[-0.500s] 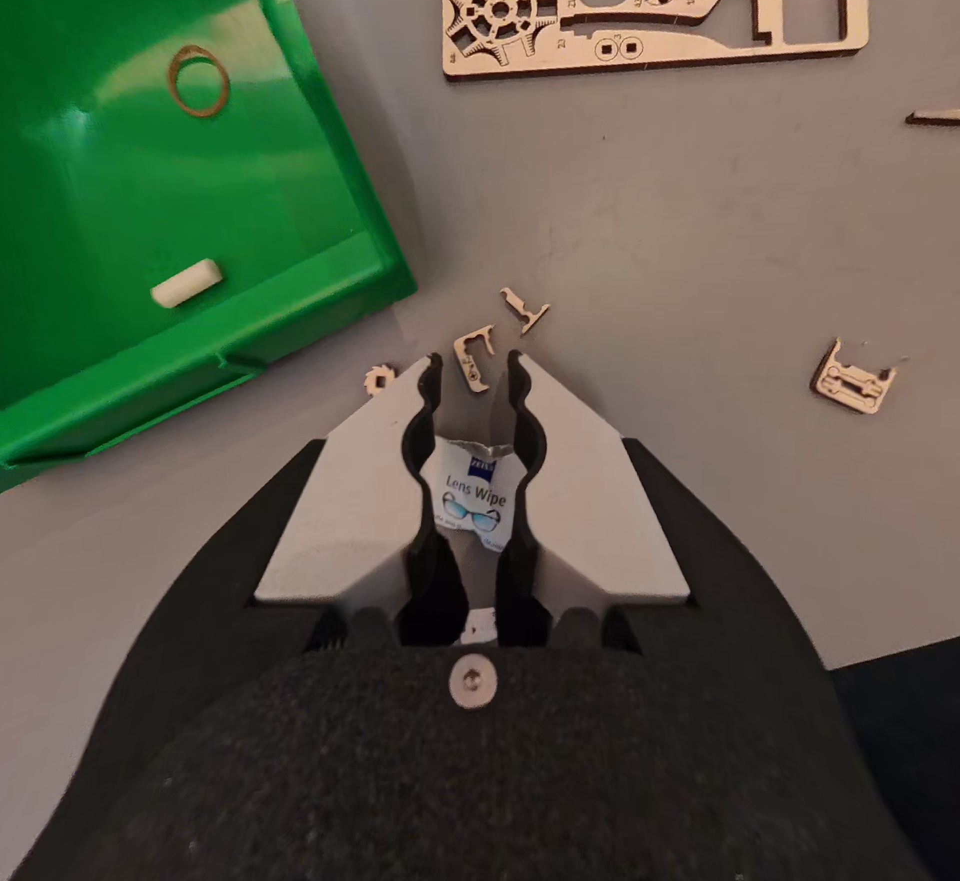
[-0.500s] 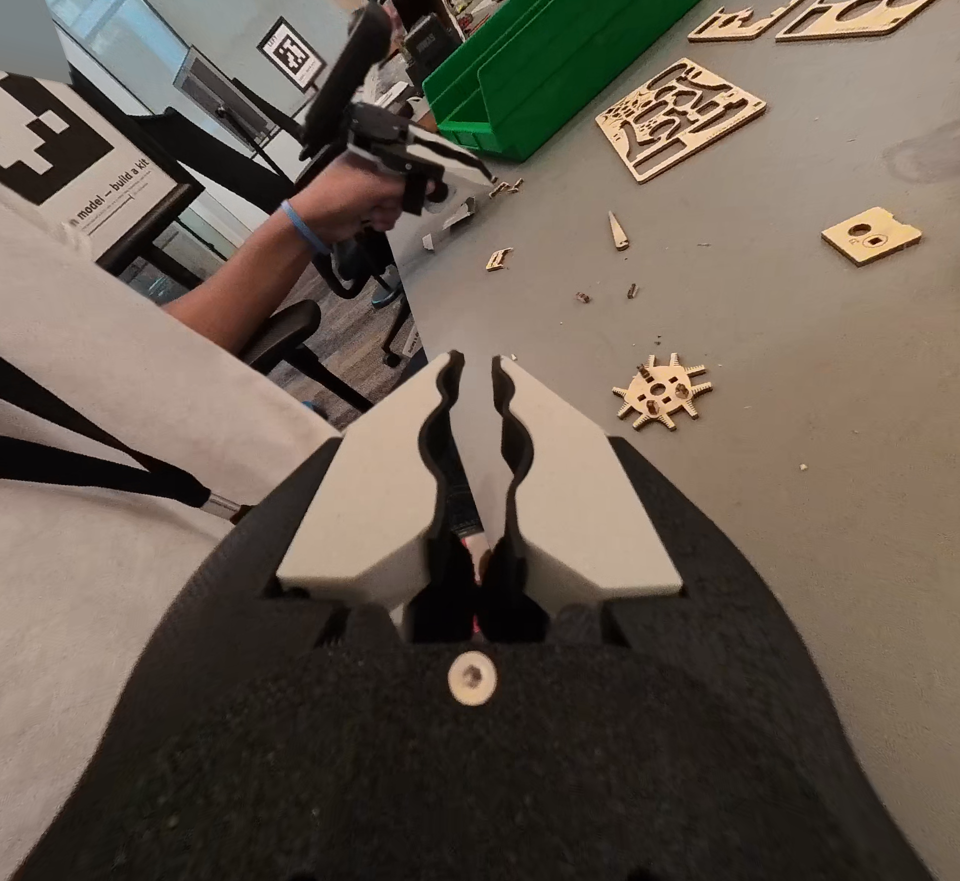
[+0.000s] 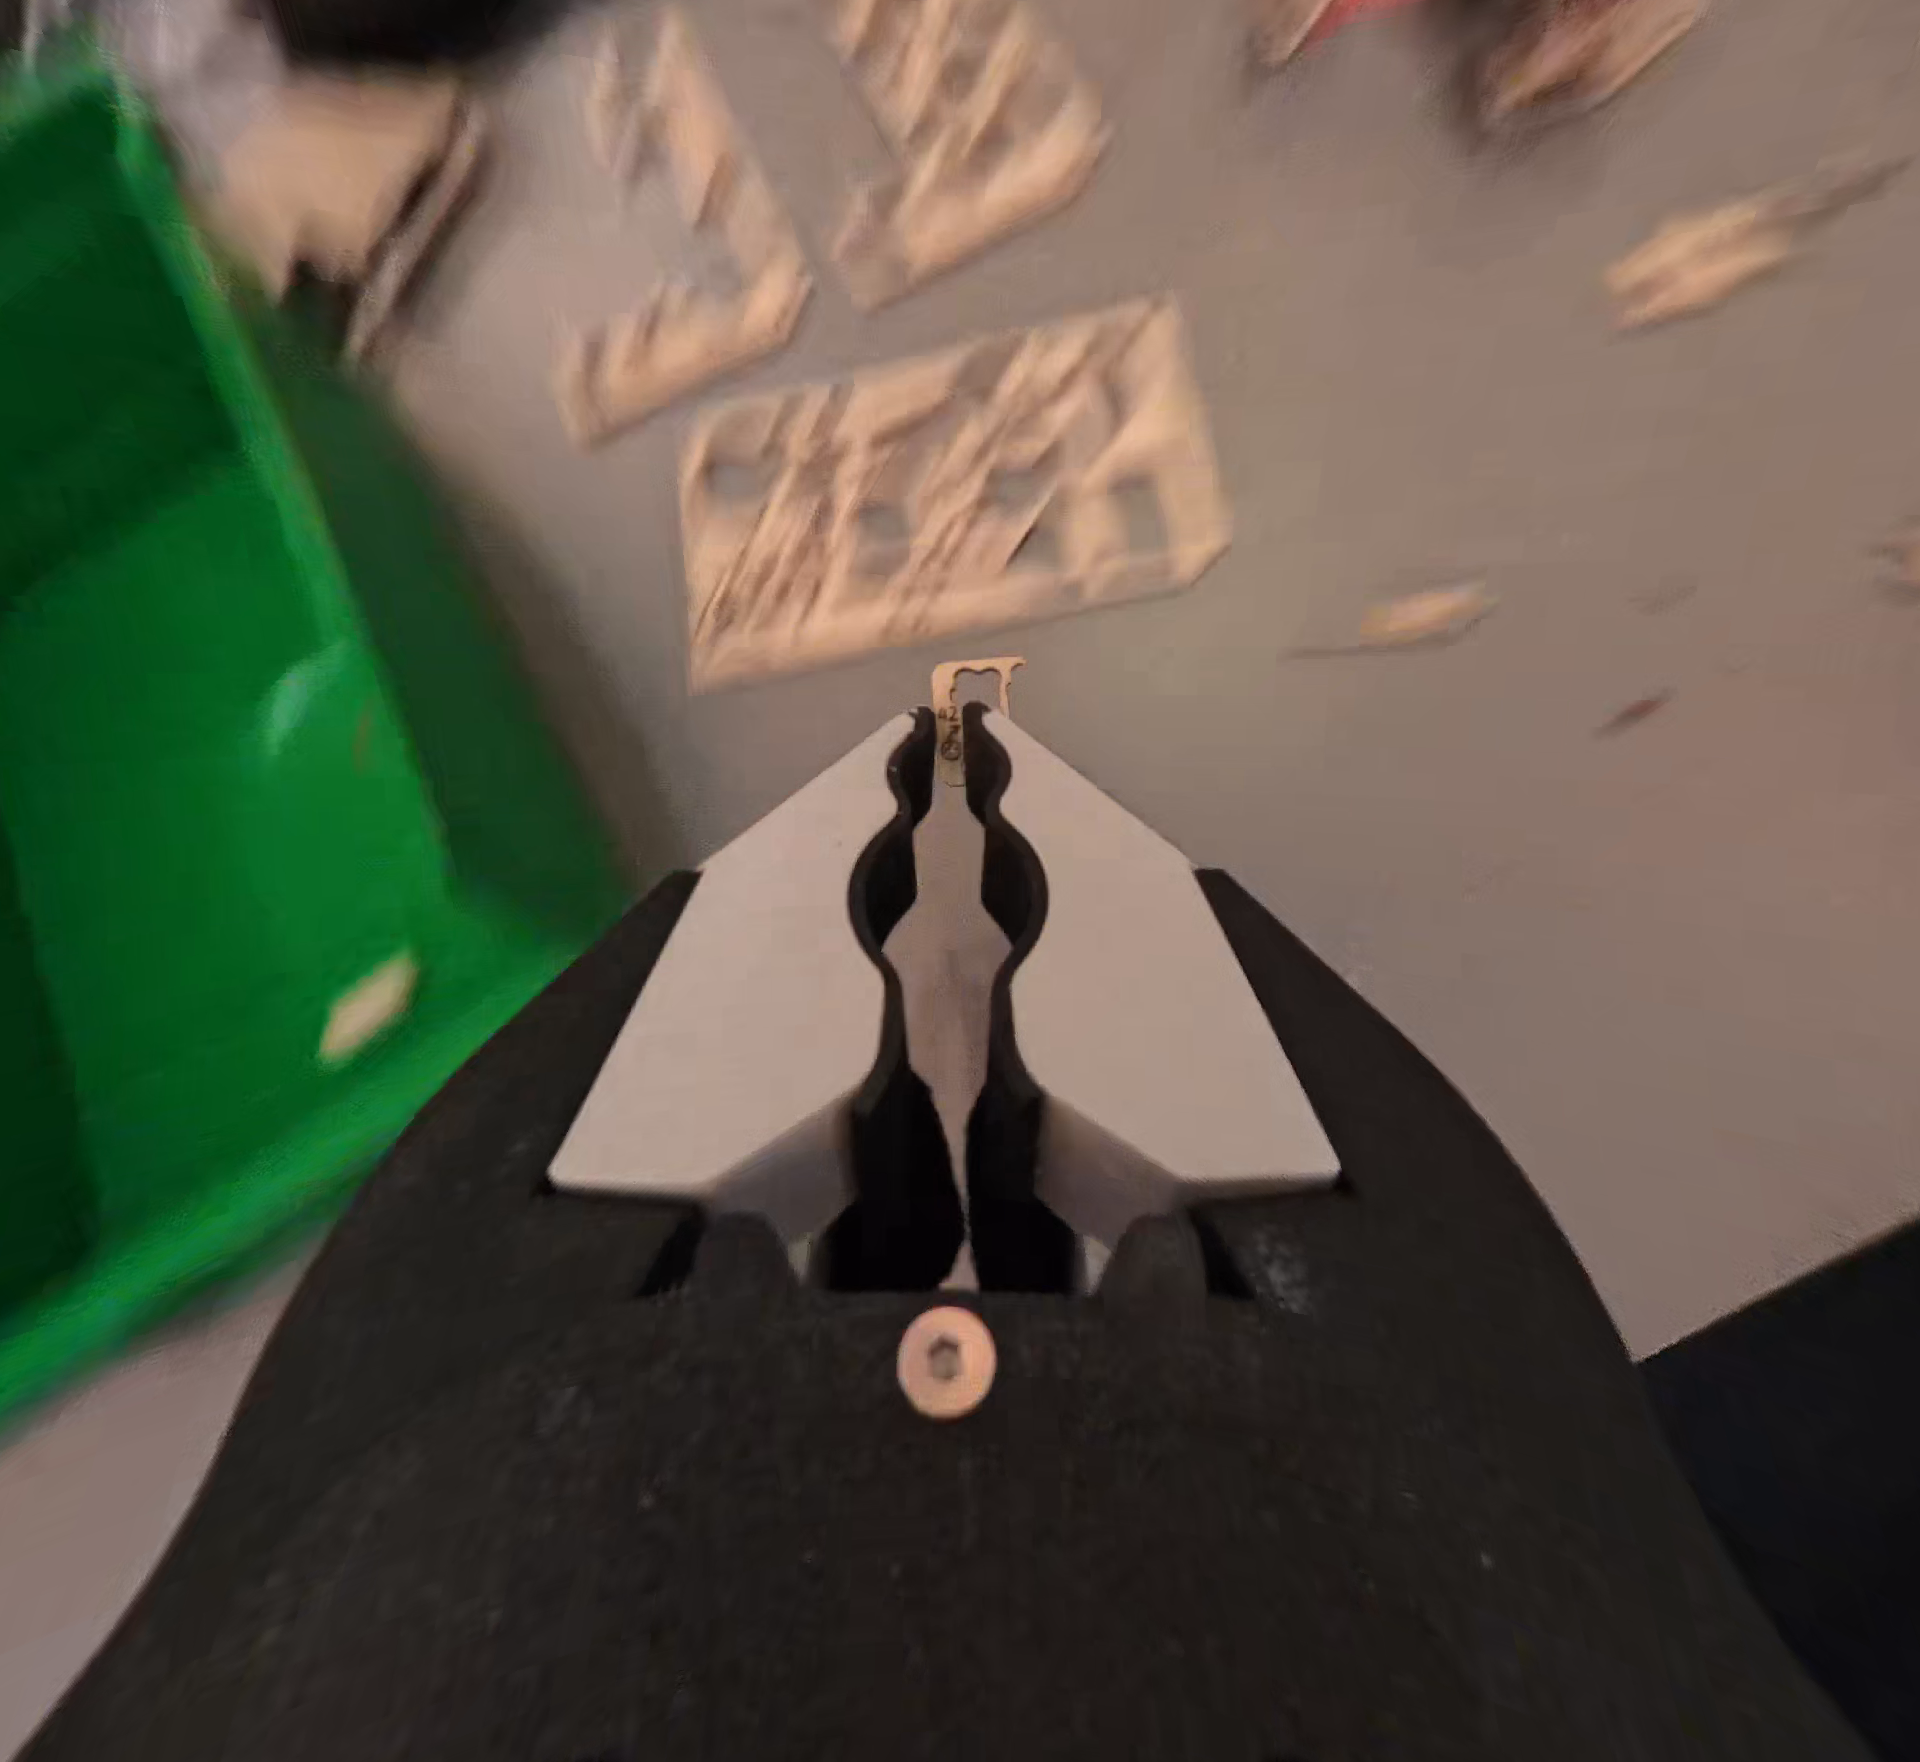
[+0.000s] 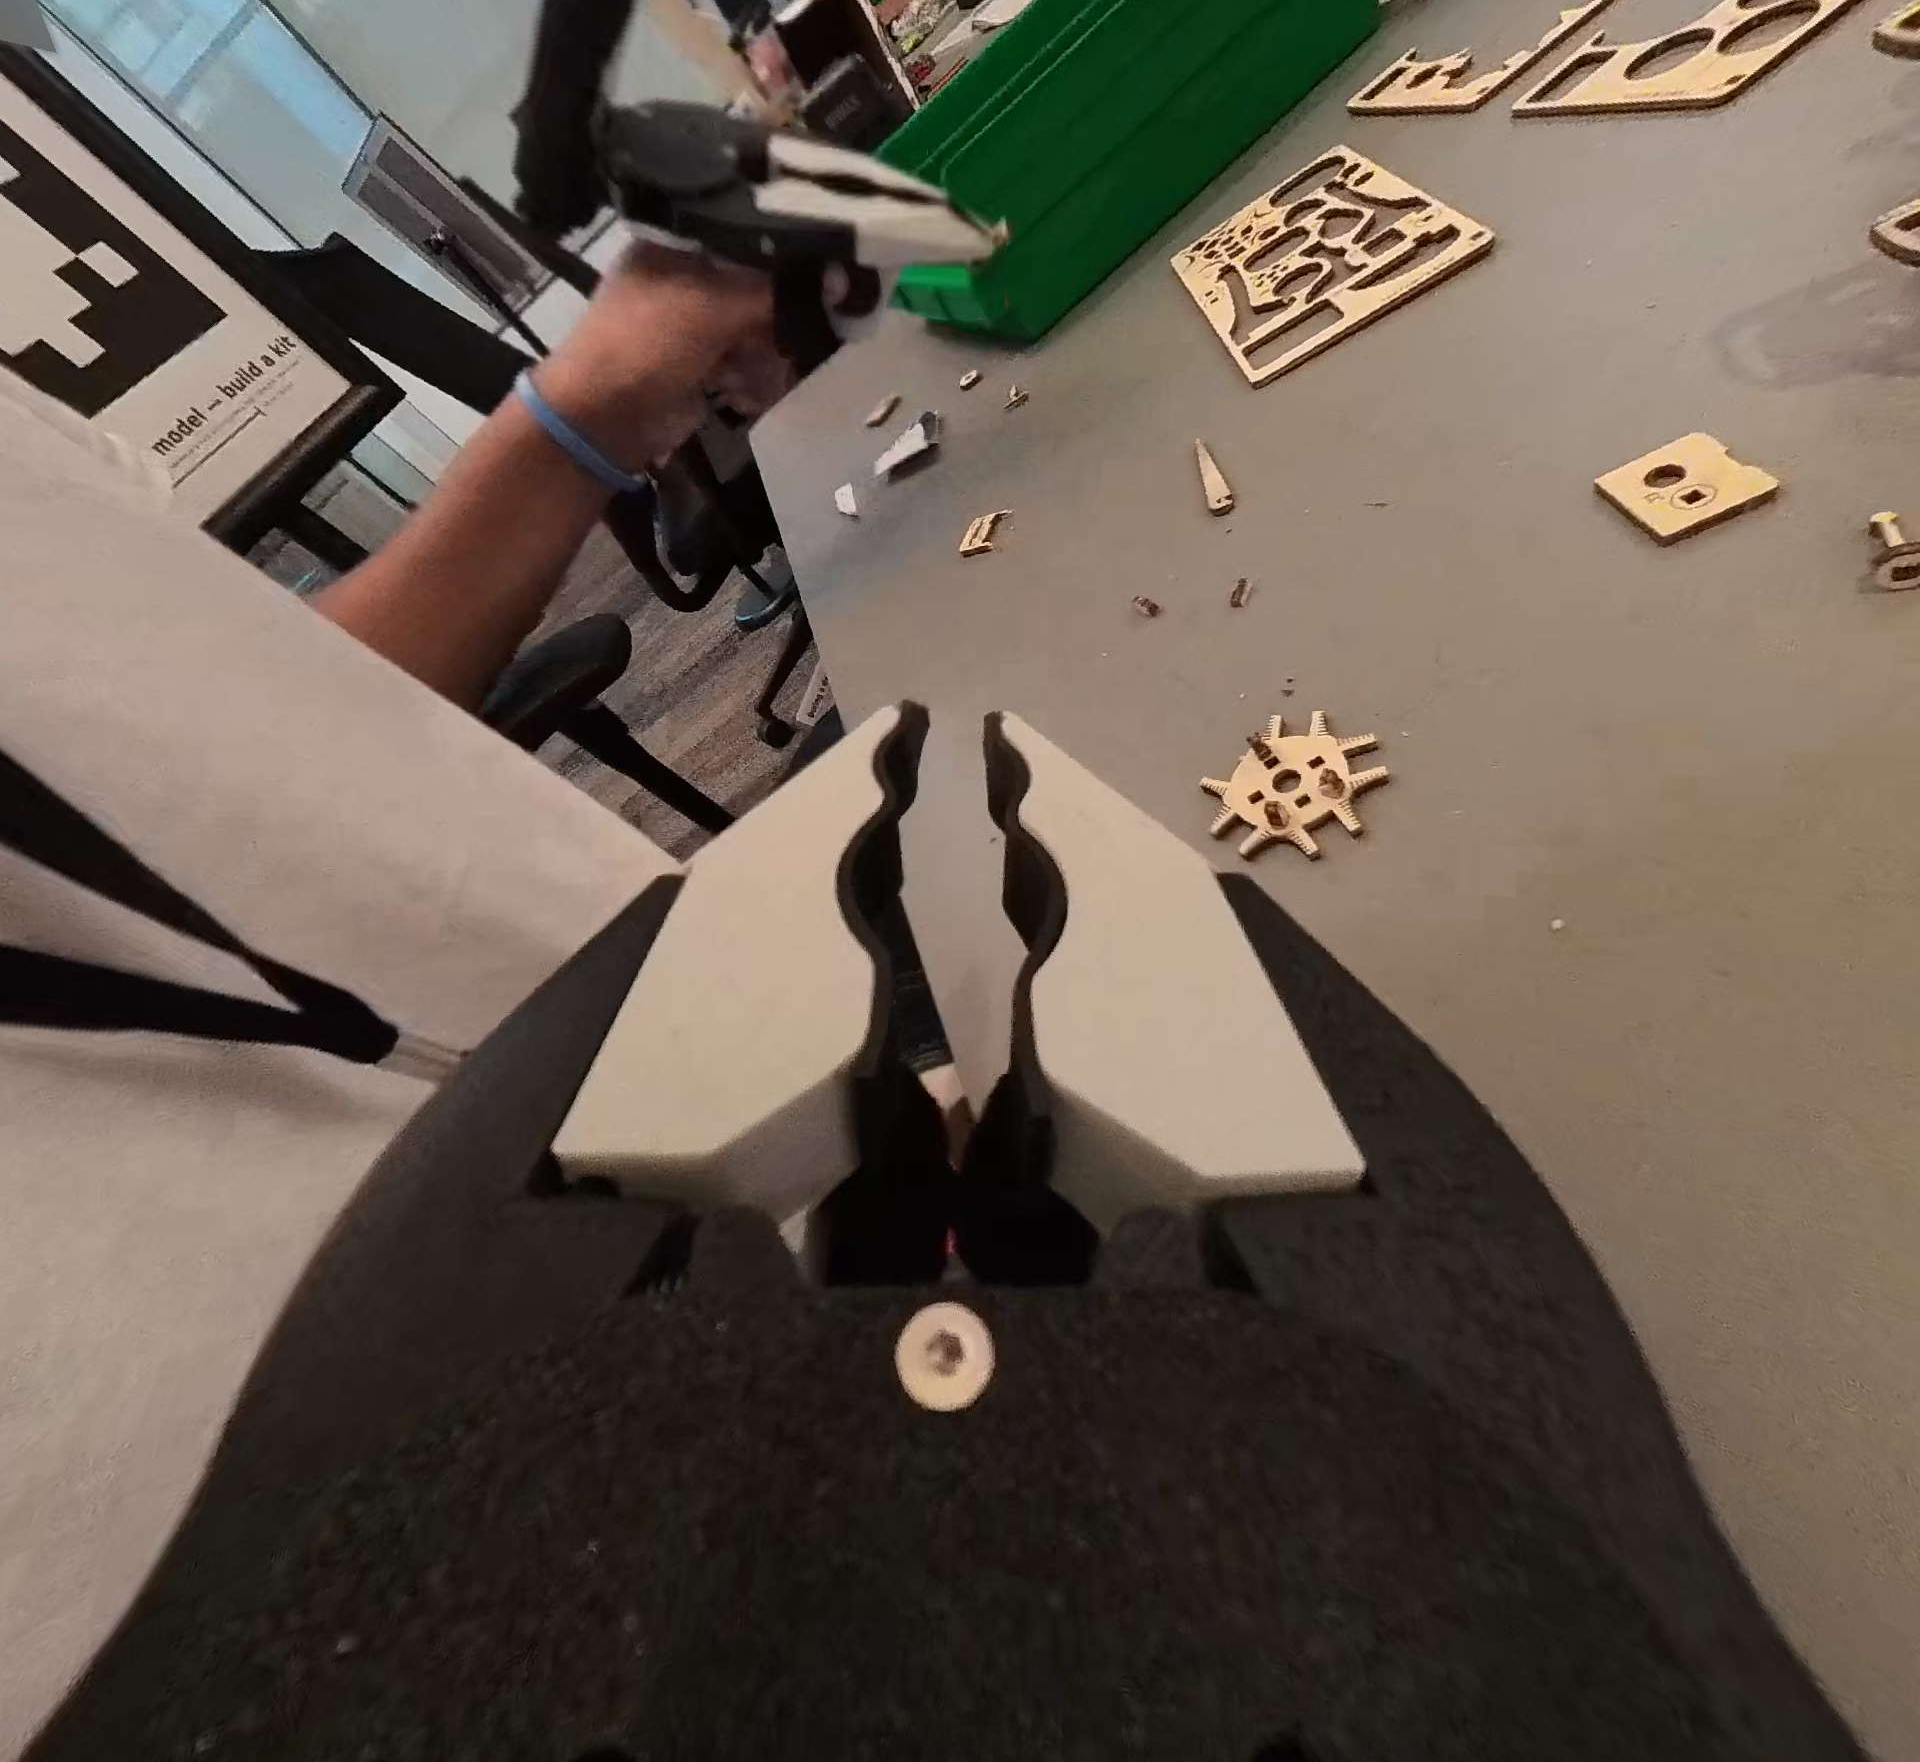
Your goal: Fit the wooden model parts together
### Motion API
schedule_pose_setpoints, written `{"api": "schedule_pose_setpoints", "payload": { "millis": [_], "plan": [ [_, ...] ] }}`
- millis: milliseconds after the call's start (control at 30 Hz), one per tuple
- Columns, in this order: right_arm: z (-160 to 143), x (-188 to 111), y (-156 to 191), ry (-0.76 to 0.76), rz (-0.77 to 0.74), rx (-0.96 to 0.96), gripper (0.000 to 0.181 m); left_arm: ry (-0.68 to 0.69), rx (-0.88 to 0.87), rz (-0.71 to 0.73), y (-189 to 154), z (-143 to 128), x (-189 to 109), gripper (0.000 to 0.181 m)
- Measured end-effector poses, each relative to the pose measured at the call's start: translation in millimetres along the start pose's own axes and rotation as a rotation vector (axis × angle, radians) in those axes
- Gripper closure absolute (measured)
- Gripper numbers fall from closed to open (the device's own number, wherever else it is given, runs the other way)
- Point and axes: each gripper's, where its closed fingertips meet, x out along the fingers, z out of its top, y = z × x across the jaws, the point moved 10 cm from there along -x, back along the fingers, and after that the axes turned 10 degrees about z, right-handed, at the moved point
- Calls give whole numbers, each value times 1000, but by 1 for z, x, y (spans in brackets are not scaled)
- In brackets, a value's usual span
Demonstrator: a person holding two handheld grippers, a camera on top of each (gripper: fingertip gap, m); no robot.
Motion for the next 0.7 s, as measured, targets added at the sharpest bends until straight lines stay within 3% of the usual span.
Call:
{"api": "schedule_pose_setpoints", "payload": {
  "millis": [67,133,200,333,400,533,700],
  "plan": [
    [1,-2,-2,-3,-21,-8,170,-205,46,-176,-38,62,-9,179],
    [4,-6,-3,-18,-62,-22,170,-288,166,-389,-94,126,-4,179],
    [5,-13,-3,-57,-131,-49,170,-377,331,-513,-157,187,7,179],
    [9,-30,-2,-116,-222,-96,170,-383,653,-731,-290,288,54,178],
    [9,-35,-2,-123,-230,-101,170,-373,805,-729,-342,332,86,178],
    [9,-43,-2,-155,-226,-79,171,-202,1097,-835,-415,385,140,178],
    [9,-45,-4,-178,-185,-36,171,74,1344,-791,-463,388,200,178]
  ]
}}
